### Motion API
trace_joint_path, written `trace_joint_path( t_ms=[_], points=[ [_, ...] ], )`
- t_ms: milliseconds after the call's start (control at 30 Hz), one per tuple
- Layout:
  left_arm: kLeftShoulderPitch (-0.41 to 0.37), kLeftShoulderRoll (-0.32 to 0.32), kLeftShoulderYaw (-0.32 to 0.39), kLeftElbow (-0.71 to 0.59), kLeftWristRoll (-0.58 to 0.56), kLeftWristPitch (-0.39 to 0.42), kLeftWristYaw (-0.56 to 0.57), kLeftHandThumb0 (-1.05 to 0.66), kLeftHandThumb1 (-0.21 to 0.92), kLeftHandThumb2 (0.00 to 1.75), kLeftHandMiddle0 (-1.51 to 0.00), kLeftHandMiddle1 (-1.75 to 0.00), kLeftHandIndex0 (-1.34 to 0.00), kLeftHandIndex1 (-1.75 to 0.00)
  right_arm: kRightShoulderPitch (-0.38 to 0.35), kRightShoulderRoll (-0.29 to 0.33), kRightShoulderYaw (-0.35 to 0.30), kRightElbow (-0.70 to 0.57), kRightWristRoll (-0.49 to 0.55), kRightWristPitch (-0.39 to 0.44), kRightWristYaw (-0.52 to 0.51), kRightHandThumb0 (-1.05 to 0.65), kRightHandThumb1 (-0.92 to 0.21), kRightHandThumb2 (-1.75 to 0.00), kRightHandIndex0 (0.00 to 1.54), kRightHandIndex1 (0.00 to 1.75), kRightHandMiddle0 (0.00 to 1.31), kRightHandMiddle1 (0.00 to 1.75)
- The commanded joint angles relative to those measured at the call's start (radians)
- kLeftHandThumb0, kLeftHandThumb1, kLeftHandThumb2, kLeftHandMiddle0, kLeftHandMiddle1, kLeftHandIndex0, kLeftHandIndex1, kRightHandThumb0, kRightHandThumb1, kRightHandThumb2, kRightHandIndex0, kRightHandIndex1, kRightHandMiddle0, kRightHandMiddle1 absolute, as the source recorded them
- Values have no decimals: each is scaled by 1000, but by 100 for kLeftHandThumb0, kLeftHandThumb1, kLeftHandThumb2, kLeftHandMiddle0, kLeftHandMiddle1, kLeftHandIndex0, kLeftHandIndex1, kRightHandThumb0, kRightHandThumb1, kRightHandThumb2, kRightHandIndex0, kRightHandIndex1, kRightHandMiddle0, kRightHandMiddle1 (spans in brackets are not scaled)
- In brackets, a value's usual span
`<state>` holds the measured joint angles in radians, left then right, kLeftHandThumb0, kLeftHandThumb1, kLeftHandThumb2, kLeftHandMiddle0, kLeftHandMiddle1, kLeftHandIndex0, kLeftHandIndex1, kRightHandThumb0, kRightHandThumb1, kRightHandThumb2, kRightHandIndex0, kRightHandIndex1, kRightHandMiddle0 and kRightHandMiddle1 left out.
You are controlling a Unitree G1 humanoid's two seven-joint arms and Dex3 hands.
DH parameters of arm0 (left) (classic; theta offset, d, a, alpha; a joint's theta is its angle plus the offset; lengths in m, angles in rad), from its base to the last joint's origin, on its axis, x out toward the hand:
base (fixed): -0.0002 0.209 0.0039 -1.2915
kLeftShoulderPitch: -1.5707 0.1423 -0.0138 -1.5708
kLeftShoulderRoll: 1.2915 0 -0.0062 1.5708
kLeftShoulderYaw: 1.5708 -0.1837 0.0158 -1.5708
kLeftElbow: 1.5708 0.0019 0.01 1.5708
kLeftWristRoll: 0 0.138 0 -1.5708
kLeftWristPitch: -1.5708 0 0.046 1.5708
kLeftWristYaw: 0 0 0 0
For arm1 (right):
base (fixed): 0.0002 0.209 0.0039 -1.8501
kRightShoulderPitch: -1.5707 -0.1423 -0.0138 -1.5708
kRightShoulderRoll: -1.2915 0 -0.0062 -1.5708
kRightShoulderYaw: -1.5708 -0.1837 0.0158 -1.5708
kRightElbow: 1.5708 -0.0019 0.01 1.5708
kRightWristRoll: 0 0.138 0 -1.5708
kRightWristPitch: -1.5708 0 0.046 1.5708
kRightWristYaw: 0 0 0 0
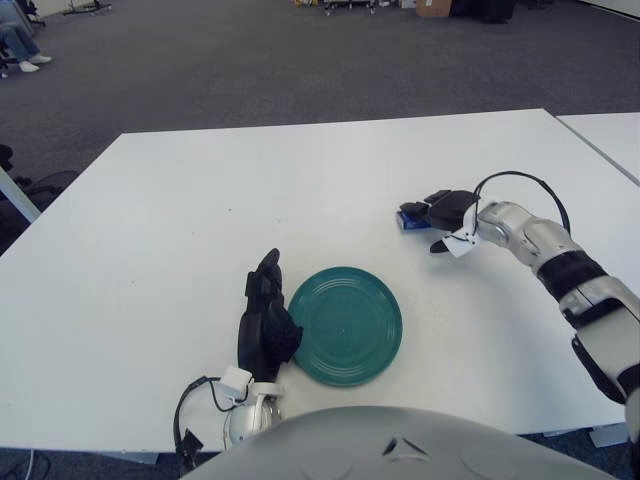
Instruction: Put the gum into the plate.
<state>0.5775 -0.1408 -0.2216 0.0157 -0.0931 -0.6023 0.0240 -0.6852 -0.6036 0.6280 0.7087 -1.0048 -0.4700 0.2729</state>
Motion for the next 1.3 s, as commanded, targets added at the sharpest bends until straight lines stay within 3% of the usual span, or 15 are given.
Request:
trace_joint_path(
  t_ms=[0,200,400,533,833,1067,1100,1167,1267],
  points=[
    [4,-35,-2,46,-10,26,9,-105,92,95,-17,0,0,-61,-16,20,31,48,-17,3,-9,-83,-92,-67,14,1,1,4],
    [0,-37,-4,50,-23,17,5,-105,92,94,-19,-1,0,-65,-43,50,45,85,-7,34,-14,-80,-92,-64,18,3,4,7],
    [-3,-38,-6,53,-29,10,6,-105,92,94,-20,-1,0,-70,-69,79,61,143,-9,65,-33,-77,-92,-63,23,2,0,22],
    [-3,-39,-7,53,-34,10,6,-105,92,94,-22,-1,0,-76,-90,114,79,232,-13,85,-85,-76,-92,-65,25,2,0,27],
    [-1,-36,-18,42,-53,4,-4,-105,92,94,-26,-2,0,-82,-103,138,94,296,4,93,-147,-75,-92,-71,35,4,0,39],
    [2,-26,-25,26,-43,17,0,-105,92,94,-27,-2,0,-80,-109,168,113,377,-14,124,-300,-70,-92,-68,52,12,0,48],
    [1,-25,-25,24,-41,19,1,-105,92,94,-27,-2,0,-80,-111,172,117,392,-17,130,-326,-69,-92,-67,51,18,0,52],
    [3,-22,-26,16,-37,26,3,-105,92,94,-27,-2,0,-78,-117,183,126,434,-23,153,-389,-68,-92,-65,40,59,0,66],
    [5,-21,-27,8,-36,36,3,-105,92,94,-27,-1,0,-76,-122,195,134,462,-20,173,-433,-66,-92,-64,34,92,0,85]
  ],
)
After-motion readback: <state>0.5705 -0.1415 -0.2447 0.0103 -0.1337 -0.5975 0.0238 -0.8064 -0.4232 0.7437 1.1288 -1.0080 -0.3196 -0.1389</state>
